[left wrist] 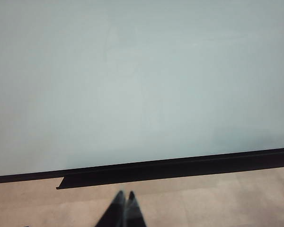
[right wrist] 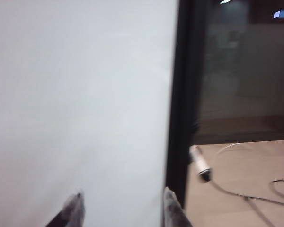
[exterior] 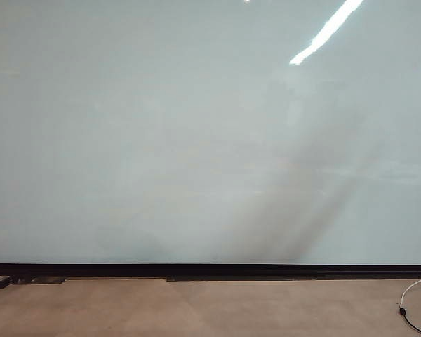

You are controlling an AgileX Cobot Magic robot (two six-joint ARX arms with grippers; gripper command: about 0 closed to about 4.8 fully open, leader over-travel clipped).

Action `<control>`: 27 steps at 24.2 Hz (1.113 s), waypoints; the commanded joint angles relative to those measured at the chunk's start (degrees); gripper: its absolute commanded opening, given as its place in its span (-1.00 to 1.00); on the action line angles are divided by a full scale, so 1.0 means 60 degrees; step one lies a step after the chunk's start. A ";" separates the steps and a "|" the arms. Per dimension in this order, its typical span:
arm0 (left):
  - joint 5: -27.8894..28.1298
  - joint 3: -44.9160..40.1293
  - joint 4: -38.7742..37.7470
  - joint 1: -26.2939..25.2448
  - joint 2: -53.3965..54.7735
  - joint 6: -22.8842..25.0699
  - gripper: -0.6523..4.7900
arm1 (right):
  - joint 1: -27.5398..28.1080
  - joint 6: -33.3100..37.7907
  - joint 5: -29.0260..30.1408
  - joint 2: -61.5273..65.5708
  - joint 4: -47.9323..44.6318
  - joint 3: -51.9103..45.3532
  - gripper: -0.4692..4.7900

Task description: Pick up the pen on the shelf to the right of the whiteboard and draw a straight line.

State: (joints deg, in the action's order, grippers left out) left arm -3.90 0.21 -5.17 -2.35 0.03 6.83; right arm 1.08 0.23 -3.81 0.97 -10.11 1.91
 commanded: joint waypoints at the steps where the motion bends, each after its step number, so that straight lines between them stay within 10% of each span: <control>1: -0.0029 0.0033 0.0087 0.0004 -0.0004 0.0007 -0.78 | 0.0976 -0.0423 0.0539 0.0637 -0.0277 0.0874 0.01; 7: -0.0029 0.0033 0.0087 0.0004 -0.0004 0.0007 -0.78 | 0.4065 -0.0171 0.4659 0.4783 -0.0780 0.2769 0.11; 12: -0.0029 0.0033 0.0087 0.0004 -0.0004 0.0007 -0.78 | 0.5577 0.0973 0.6477 0.8207 -0.4943 0.3071 0.42; 27: -0.0036 0.0033 0.0087 0.0004 -0.0004 0.0007 -0.78 | 0.5555 0.1424 0.7409 1.6480 -1.1810 0.3391 0.86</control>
State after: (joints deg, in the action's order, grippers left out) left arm -3.92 0.21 -5.19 -2.35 0.01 6.83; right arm 34.35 8.36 39.99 98.83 -79.35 21.52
